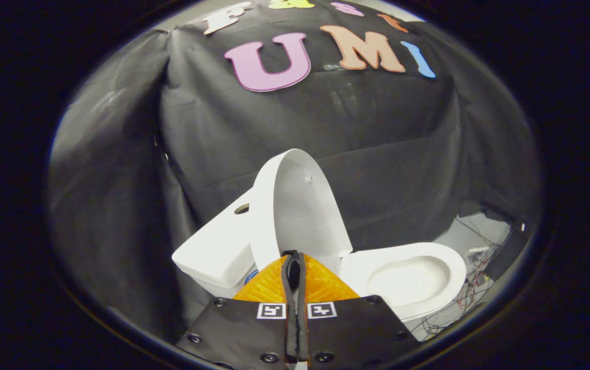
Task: Open the toilet lid.
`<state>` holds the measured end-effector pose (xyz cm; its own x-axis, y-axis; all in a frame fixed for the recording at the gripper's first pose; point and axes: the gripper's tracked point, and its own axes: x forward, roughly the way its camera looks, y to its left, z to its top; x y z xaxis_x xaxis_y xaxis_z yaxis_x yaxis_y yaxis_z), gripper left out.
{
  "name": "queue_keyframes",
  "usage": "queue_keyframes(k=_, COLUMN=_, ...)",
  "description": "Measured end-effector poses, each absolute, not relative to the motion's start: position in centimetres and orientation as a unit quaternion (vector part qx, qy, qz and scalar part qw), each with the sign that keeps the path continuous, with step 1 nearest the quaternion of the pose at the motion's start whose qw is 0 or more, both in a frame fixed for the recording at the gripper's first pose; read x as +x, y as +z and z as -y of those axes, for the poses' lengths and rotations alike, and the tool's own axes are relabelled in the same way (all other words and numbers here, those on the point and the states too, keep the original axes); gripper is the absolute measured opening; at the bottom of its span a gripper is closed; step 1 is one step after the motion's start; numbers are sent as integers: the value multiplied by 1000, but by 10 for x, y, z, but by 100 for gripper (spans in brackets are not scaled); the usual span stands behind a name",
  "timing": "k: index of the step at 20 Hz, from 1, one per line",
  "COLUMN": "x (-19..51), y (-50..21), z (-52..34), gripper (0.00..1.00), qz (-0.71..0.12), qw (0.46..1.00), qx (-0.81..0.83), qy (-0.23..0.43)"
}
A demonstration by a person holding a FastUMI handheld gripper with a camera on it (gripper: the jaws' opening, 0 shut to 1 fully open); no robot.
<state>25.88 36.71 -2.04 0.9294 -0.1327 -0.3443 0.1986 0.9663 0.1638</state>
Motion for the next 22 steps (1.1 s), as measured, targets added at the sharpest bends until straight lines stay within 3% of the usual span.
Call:
queue_keyframes(k=6, x=256, y=-20, z=-371, gripper=1, qz=-171, qw=977, qx=46, qy=-116)
queue_keyframes(k=9, x=257, y=-22, z=-374, gripper=9, qz=-169, qw=976, qx=66, qy=-122)
queue_keyframes(k=11, x=252, y=-22, z=-367, gripper=10, qz=-168, qw=975, qx=58, qy=-135)
queue_keyframes(k=13, x=247, y=-17, z=-354, gripper=39, qz=-163, qw=975, qx=43, qy=-144)
queue_keyframes(k=15, x=249, y=-14, z=-366, gripper=69, qz=-152, qw=981, qx=73, qy=-98)
queue_keyframes(k=17, x=246, y=-14, z=-360, gripper=99, qz=-155, qw=981, qx=65, qy=-96)
queue_keyframes(k=22, x=228, y=3, z=-345, gripper=100, qz=-134, qw=985, qx=54, qy=-94)
